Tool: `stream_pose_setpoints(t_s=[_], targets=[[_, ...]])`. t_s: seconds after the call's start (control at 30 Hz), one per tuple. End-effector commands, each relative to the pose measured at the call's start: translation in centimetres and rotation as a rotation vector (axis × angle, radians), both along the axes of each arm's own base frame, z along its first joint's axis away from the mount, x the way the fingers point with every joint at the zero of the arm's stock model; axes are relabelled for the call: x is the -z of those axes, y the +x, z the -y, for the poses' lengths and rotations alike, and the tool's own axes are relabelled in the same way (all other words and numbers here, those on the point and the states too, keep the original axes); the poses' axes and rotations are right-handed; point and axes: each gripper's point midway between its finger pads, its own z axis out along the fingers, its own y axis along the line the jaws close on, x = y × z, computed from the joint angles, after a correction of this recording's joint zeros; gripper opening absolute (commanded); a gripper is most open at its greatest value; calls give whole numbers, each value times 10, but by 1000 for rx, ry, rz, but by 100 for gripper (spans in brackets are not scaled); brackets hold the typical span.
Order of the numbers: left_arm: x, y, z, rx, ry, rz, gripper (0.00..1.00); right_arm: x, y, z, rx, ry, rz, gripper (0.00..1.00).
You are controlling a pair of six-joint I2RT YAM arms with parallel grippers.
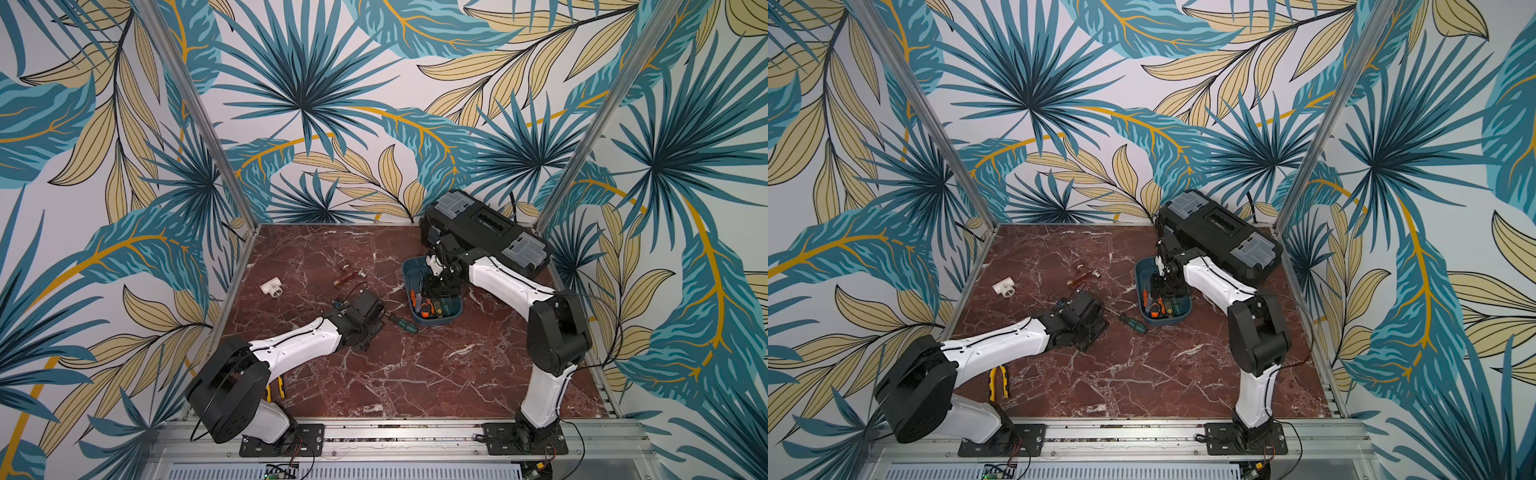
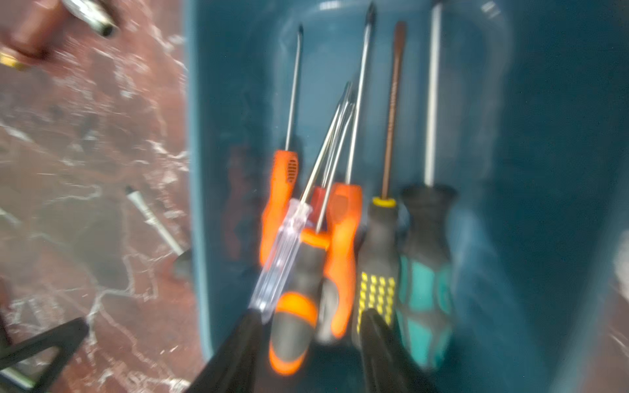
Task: Put the screwdriver on the desktop into the storage box
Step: Place the screwdriver in the storage box, then pick up the screwdriver from the center of the board.
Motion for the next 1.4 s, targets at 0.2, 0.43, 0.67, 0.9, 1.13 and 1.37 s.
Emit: stream_pose_setpoints(t_s=[0.2,0.43,0.67,0.9,1.13,1.37], targets=[[3,7,55,23,-115,-65,55,-18,-36,25,96,34,92,53],[9,19,68,25,-140,-49,54,-6,-64,41,138,30,74,53],[4,35,72,13,-153,-4,54,-1,-73,45,150,30,63,53],[3,47,67,-5,-94,-22,56,0,-72,44,151,34,60,53],[13,46,59,-42,-51,-96,55,2,-72,44,155,33,54,53],[21,49,67,-18,-49,-118,54,3,-73,43,154,34,48,53]])
